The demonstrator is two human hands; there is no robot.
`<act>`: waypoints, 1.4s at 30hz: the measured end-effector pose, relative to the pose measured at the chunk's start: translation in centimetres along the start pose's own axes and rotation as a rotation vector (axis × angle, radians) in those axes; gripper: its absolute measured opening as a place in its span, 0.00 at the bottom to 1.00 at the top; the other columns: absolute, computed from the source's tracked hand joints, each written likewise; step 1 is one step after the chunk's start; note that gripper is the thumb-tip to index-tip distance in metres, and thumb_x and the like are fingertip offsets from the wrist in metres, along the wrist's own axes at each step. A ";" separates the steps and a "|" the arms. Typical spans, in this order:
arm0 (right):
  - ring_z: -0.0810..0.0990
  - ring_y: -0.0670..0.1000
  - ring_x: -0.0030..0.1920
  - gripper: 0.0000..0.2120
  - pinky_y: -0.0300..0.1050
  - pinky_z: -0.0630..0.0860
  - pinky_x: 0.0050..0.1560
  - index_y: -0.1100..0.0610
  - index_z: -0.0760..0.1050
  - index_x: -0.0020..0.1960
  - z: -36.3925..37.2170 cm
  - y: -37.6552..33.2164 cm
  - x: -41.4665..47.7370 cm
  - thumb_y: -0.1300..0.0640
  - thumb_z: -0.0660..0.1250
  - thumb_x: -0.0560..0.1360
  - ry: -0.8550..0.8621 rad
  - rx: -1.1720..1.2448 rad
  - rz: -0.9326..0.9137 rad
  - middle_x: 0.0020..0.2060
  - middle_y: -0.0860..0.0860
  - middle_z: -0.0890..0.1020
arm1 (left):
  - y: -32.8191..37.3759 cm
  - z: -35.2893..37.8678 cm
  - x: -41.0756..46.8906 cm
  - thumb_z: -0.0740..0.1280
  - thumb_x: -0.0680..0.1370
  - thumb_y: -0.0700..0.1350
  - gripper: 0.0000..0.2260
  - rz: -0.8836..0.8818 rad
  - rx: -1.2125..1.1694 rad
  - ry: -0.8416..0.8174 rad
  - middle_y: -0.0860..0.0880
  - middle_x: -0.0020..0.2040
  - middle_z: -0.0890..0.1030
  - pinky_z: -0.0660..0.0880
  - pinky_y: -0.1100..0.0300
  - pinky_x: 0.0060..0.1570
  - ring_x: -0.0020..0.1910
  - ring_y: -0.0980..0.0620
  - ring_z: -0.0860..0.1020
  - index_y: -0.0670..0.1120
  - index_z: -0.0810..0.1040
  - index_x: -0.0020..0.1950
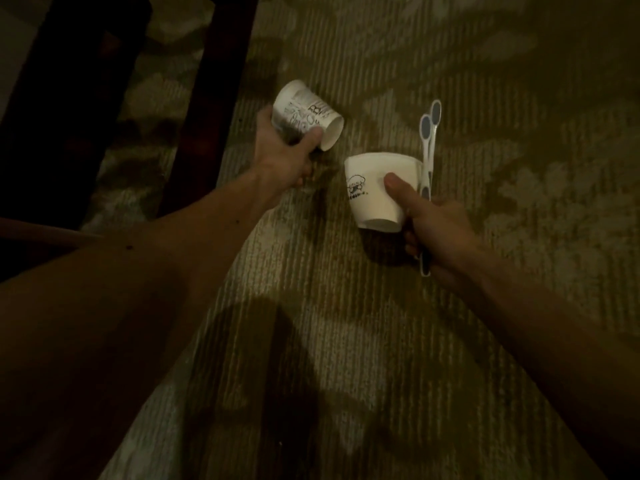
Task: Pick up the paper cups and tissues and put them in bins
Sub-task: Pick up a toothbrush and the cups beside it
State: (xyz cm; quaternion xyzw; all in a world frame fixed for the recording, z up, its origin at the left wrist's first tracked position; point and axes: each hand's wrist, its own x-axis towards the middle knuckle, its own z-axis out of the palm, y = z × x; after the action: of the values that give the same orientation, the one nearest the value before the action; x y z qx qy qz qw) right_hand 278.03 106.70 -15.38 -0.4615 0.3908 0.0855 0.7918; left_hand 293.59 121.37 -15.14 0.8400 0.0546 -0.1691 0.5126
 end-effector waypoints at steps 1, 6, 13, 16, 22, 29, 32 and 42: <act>0.73 0.39 0.19 0.20 0.33 0.68 0.19 0.63 0.78 0.57 -0.2 -0.1 0.0 0.48 0.71 0.74 0.004 -0.001 0.001 0.19 0.43 0.76 | -0.1 0.1 0.1 0.71 0.77 0.47 0.23 -0.017 -0.017 0.025 0.46 0.48 0.80 0.70 0.65 0.23 0.24 0.59 0.74 0.49 0.62 0.67; 0.72 0.39 0.19 0.20 0.33 0.67 0.21 0.60 0.78 0.55 -0.9 -0.2 0.0 0.45 0.71 0.73 0.029 -0.043 -0.018 0.20 0.42 0.76 | -0.1 -0.5 -0.8 0.68 0.79 0.46 0.13 0.006 0.032 0.102 0.54 0.46 0.82 0.73 0.70 0.27 0.40 0.59 0.81 0.44 0.77 0.63; 0.68 0.43 0.23 0.21 0.37 0.65 0.23 0.56 0.81 0.53 -1.0 0.1 -1.7 0.39 0.69 0.72 -0.089 -0.080 -0.061 0.25 0.44 0.78 | -0.2 -3.6 -8.1 0.69 0.78 0.49 0.10 0.093 0.300 -0.061 0.58 0.44 0.81 0.74 0.74 0.33 0.40 0.65 0.80 0.47 0.81 0.58; 0.69 0.42 0.23 0.23 0.36 0.66 0.22 0.55 0.84 0.49 0.2 1.1 -3.9 0.37 0.70 0.67 -0.182 -0.107 -0.044 0.27 0.45 0.80 | -0.1 -6.4 -11.9 0.67 0.79 0.50 0.07 0.112 0.329 -0.173 0.58 0.36 0.83 0.71 0.75 0.30 0.36 0.68 0.80 0.49 0.82 0.48; 0.70 0.48 0.30 0.35 0.43 0.63 0.30 0.59 0.83 0.50 4.4 3.9 -9.6 0.29 0.69 0.63 -0.377 -0.317 -0.060 0.40 0.60 0.78 | 1.1 -13.4 -19.7 0.66 0.77 0.57 0.13 0.146 0.295 -0.126 0.55 0.38 0.85 0.76 0.69 0.32 0.37 0.60 0.83 0.49 0.82 0.44; 0.69 0.46 0.30 0.36 0.38 0.64 0.29 0.59 0.81 0.44 11.5 5.8 -17.1 0.25 0.70 0.59 -0.679 -0.465 -0.115 0.31 0.49 0.74 | 1.0 -23.1 -28.4 0.70 0.69 0.61 0.17 0.272 0.254 0.089 0.61 0.42 0.83 0.73 0.72 0.28 0.37 0.62 0.82 0.51 0.74 0.49; 0.72 0.43 0.30 0.34 0.37 0.67 0.29 0.52 0.82 0.50 15.8 6.8 -20.5 0.25 0.70 0.60 -0.723 -0.545 -0.146 0.32 0.45 0.78 | 0.5 -27.6 -32.0 0.70 0.68 0.59 0.15 0.321 0.211 0.119 0.58 0.41 0.84 0.75 0.70 0.30 0.38 0.60 0.83 0.54 0.75 0.49; 0.72 0.43 0.22 0.18 0.36 0.68 0.22 0.49 0.79 0.42 34.0 8.4 -28.6 0.36 0.60 0.76 -0.829 -0.662 -0.439 0.24 0.45 0.76 | -0.8 -45.0 -38.3 0.70 0.75 0.57 0.11 0.431 0.313 0.368 0.53 0.35 0.84 0.76 0.65 0.30 0.32 0.58 0.82 0.50 0.81 0.40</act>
State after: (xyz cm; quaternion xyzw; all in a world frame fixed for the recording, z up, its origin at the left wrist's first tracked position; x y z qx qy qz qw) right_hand 272.83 144.93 8.13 -0.6832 -0.1050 0.2106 0.6912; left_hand 267.73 164.43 15.98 0.9173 -0.0594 0.0917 0.3829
